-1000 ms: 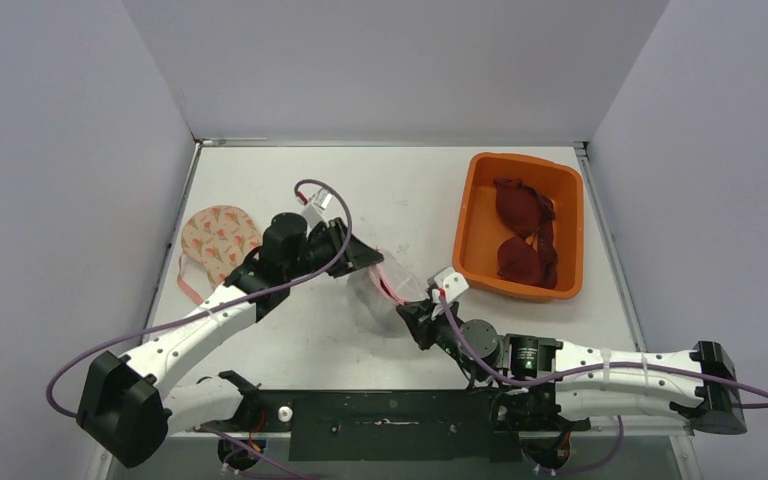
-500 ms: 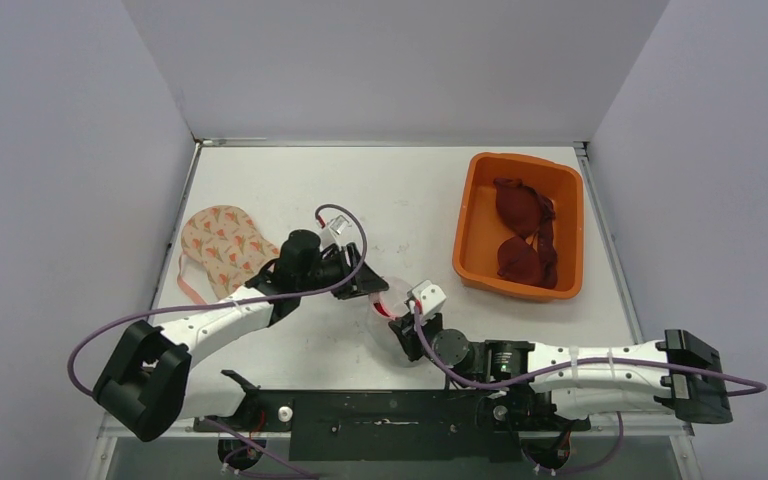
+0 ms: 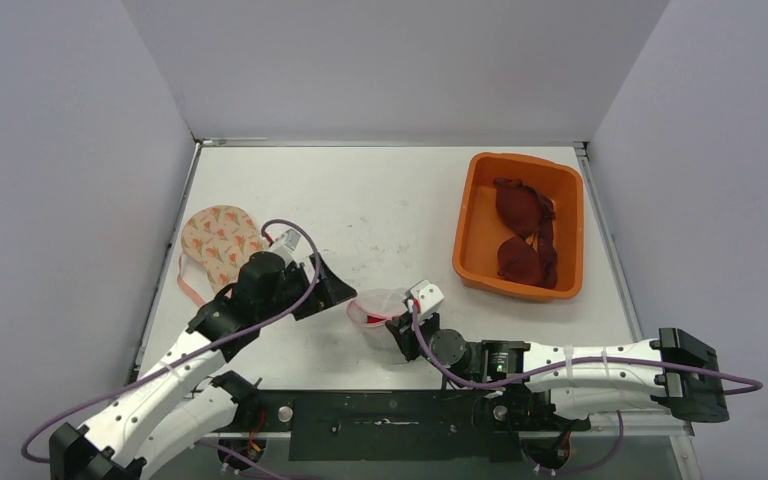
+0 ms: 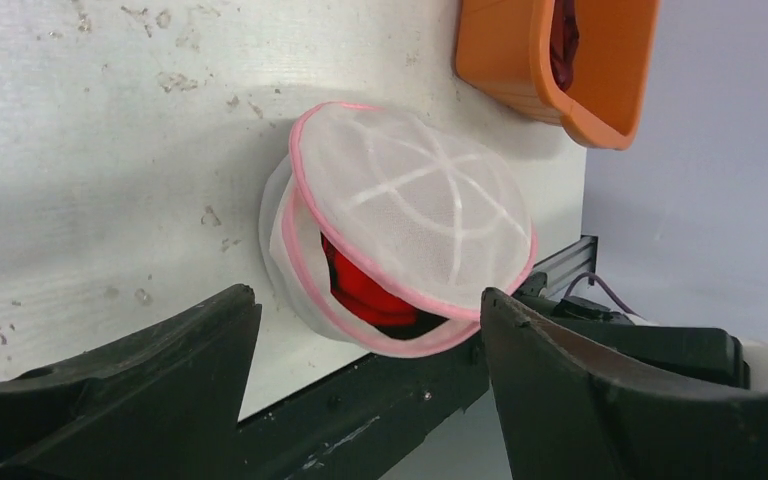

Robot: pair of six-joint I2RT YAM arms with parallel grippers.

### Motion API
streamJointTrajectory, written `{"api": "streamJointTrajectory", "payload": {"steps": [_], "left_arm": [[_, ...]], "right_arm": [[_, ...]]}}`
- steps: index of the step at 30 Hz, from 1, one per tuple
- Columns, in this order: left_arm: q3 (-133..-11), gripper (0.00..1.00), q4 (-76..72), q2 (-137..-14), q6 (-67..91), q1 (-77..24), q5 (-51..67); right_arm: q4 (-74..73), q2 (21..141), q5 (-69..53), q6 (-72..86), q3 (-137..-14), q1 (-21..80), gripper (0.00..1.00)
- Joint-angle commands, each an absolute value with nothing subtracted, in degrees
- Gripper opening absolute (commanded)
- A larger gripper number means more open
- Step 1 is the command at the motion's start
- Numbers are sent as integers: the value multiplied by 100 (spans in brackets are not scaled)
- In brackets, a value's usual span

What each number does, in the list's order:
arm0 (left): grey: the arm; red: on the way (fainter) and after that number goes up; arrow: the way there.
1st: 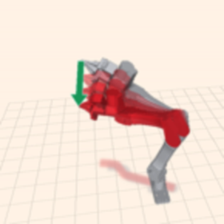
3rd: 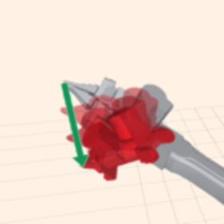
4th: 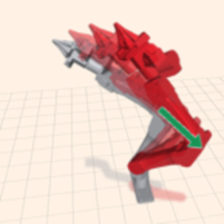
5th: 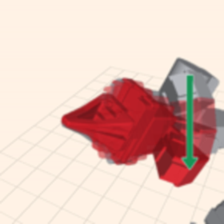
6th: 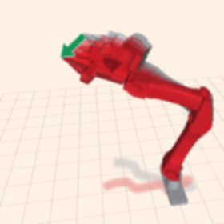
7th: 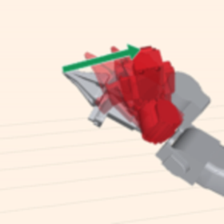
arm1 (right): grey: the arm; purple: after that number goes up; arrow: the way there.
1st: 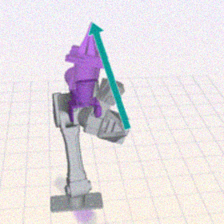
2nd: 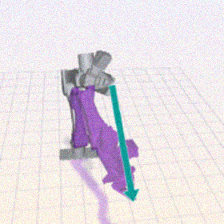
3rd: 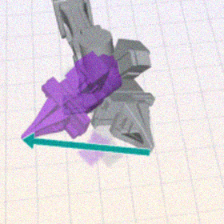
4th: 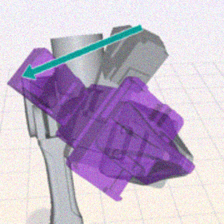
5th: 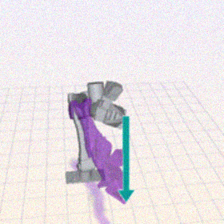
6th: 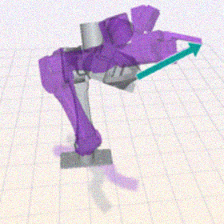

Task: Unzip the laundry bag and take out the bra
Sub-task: Unzip the laundry bag at the center of the board.

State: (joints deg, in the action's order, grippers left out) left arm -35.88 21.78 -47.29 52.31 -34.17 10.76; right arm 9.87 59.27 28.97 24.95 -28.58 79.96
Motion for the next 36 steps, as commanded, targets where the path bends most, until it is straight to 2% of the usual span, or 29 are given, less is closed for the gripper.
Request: {"api": "streamJointTrajectory", "payload": {"steps": [1,7,8,9,14,19,27,30,32,36], "left_arm": [[-3421,79,2830,-4094,6147,-3534,717],[-2847,81,1516,-3656,7908,-4375,325],[-2888,95,1345,-3701,8008,-4562,121],[-3001,97,1284,-3790,8057,-4754,-89],[-3478,97,1085,-4636,8199,-5288,-476],[-3428,97,634,-5099,8291,-5340,-540],[-3299,75,321,-5541,8252,-5304,-662],[-3210,63,88,-5719,8256,-5228,-506],[-3187,54,-126,-5840,8189,-5229,-428],[-3304,24,-196,-6054,7848,-5200,-349]], "right_arm": [[1274,5887,2998,2525,-2905,8033,5],[1266,5914,3015,2511,-2903,8042,5],[1266,5927,3008,2532,-2894,8042,5],[1270,5939,2983,2538,-2885,8042,5],[1365,6006,2936,2599,-2799,8041,5],[1401,5993,2902,2604,-2763,8080,5],[1437,5893,2896,2595,-2666,8134,5],[1542,5831,2876,2577,-2596,8156,5],[1542,5818,2872,2552,-2597,8164,5],[1497,5745,2902,2541,-2592,8174,5]]}}
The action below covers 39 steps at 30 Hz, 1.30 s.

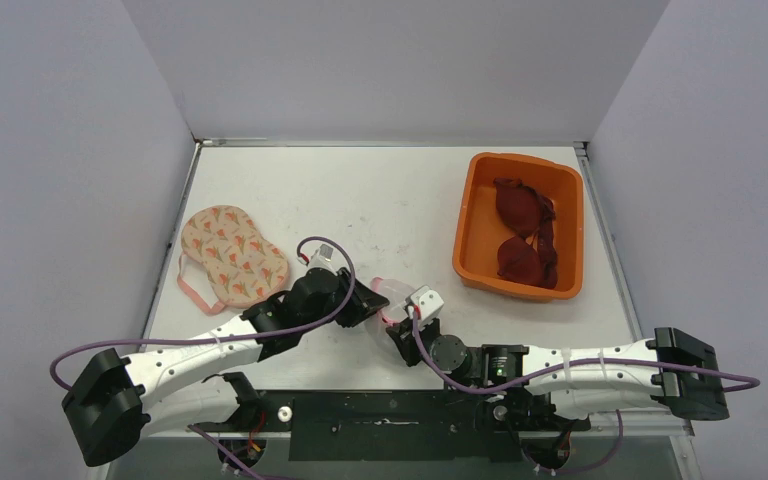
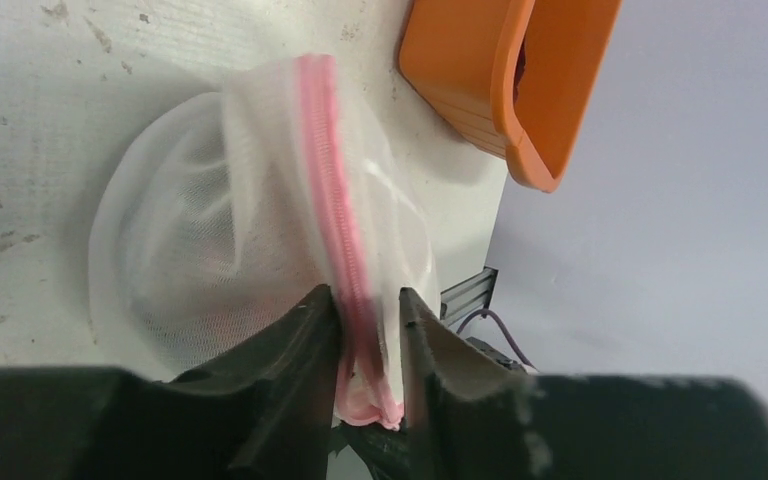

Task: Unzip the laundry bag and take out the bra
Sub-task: Unzip the laundry bag at the center of the board.

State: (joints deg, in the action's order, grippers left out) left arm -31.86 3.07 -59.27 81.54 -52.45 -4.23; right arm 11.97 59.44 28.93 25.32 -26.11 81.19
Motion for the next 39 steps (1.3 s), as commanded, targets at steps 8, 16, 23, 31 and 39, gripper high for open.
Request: {"api": "streamJointTrajectory", "payload": {"steps": [8,16,23,31,39], "left_arm": [[-3310,0,-14,-5921,7555,-5059,-412],[-3213,0,387,-5601,7229,-4865,-512],[-3180,0,284,-5370,6784,-4741,-390],[-4382,0,537,-5748,5186,-3934,1091],[-4118,37,143,-6318,5167,-3762,1685]], "right_arm": [[952,5169,3295,2644,-2519,8185,5],[247,4497,3740,2982,-2310,8185,5],[227,4280,3718,2952,-2285,8188,5],[804,4508,3107,2585,-2719,8191,5],[1161,5066,2961,2717,-2768,8200,5]]}}
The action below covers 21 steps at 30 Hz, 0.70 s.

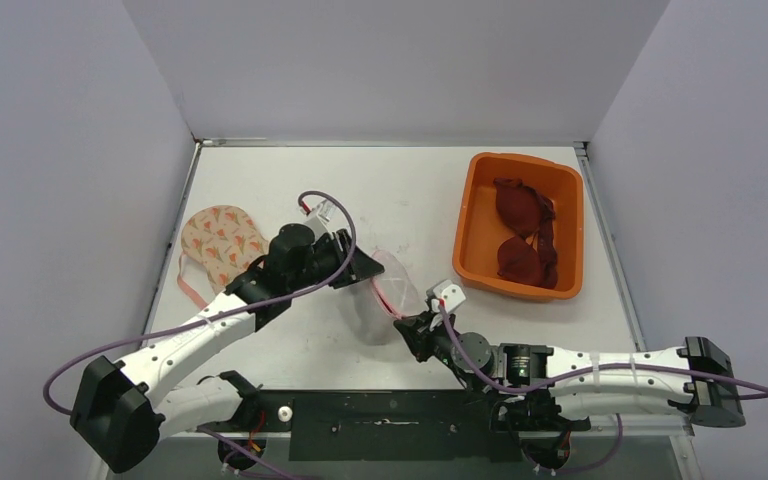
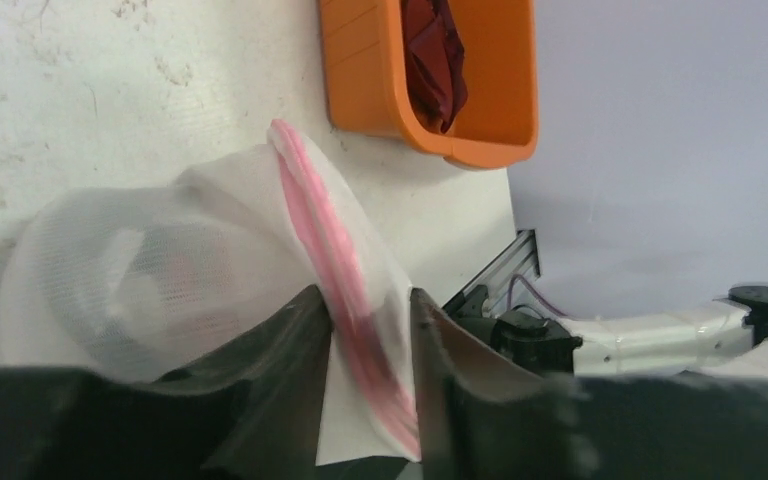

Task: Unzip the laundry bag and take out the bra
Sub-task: Unzip the laundry bag at the center of the board.

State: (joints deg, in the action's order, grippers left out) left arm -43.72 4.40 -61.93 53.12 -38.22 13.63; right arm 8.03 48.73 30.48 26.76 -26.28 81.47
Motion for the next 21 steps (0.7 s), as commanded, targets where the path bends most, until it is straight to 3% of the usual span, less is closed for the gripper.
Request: {"api": "streamJointTrajectory", "payload": {"steps": [1,3,8,11,16,21], "left_arm": [[-4003,50,151,-6277,5226,-3762,1664],[-3858,67,397,-6107,5263,-3762,1486],[-3529,86,1361,-5427,5203,-3753,631],[-3638,91,2208,-5024,5274,-3744,87],[-3780,93,3427,-4144,5853,-3798,-724],[-3122,94,3089,-3355,7184,-4050,-464]], "right_arm": [[1187,5104,2962,2742,-2749,8200,5],[1223,5163,2978,2796,-2705,8200,5],[1350,5405,2979,2787,-2669,8200,5],[1420,5551,2948,2787,-2680,8201,5],[1547,5705,2874,2775,-2677,8203,5],[1604,5893,2848,2712,-2752,8184,5]]}}
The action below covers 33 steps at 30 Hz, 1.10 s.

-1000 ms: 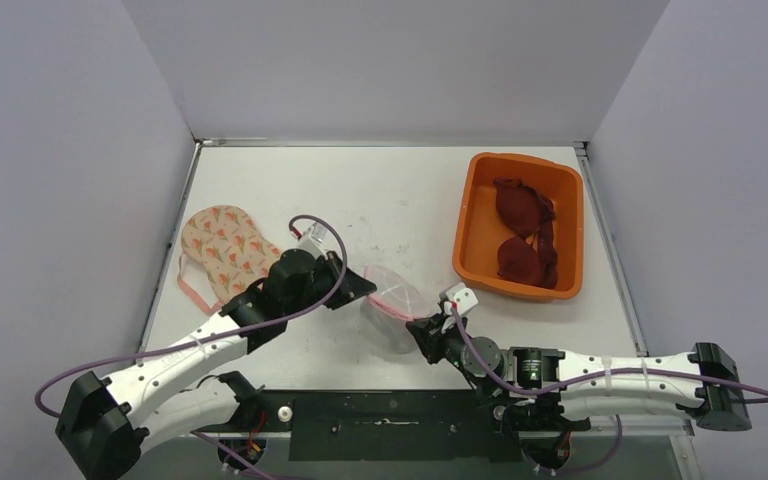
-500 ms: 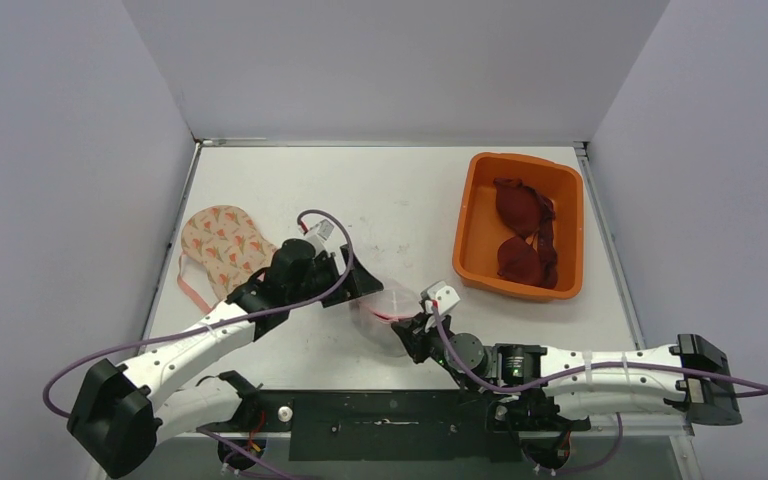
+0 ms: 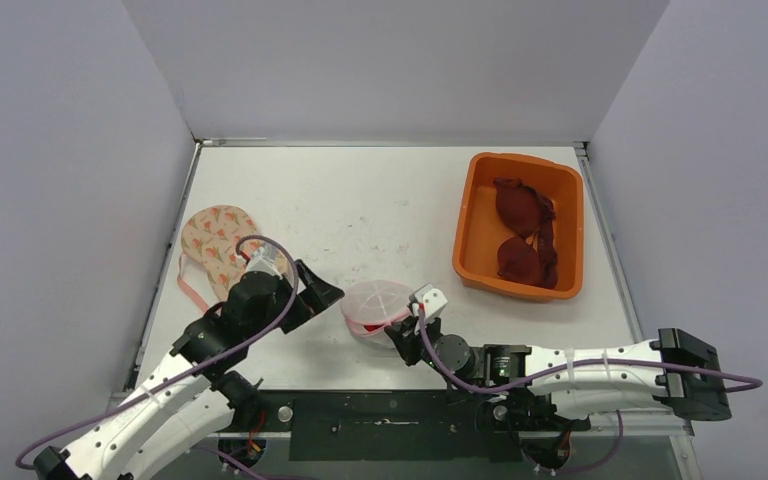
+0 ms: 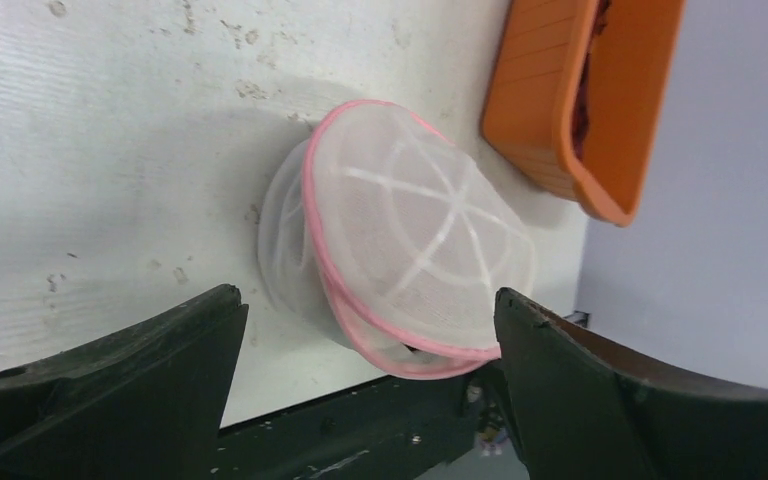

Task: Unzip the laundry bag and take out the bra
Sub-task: Unzip the laundry bag at the center of the board.

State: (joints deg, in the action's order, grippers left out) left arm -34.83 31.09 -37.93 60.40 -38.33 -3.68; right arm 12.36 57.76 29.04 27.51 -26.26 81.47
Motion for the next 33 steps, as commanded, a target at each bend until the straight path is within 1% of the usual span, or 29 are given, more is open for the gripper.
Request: {"api": "streamJointTrajectory", "payload": {"steps": [1,4,7,12,15,17,19,21,23,32,33], "left_arm": [[-2934,94,2795,-3258,7505,-4214,-433],[-2667,94,2142,-3228,8125,-4905,-853],[-2825,94,1716,-3674,8281,-5444,-1123],[-3117,92,1131,-4710,8290,-5556,-741],[-3209,90,1008,-5006,8376,-5657,-863],[-3184,87,892,-5099,8433,-5657,-910],[-3158,82,769,-5162,8473,-5659,-923],[-3151,73,719,-5239,8489,-5655,-935],[-3127,63,675,-5292,8489,-5649,-985],[-2934,5,520,-5276,8431,-5526,-1050],[-2923,0,519,-5269,8402,-5501,-1040]], "right_arm": [[1620,5938,2820,2696,-2773,8185,5],[1647,6051,2773,2678,-2828,8183,5],[1688,6126,2700,2650,-2847,8183,5],[1713,6240,2471,2559,-2932,8183,5],[1713,6208,2403,2542,-2927,8183,5],[1686,6164,2384,2532,-2927,8184,5],[1651,6121,2373,2523,-2927,8191,5],[1623,6076,2373,2521,-2926,8187,5],[1573,6024,2379,2506,-2933,8192,5],[1271,5744,2678,2559,-2891,8188,5],[1229,5713,2737,2584,-2882,8186,5]]}}
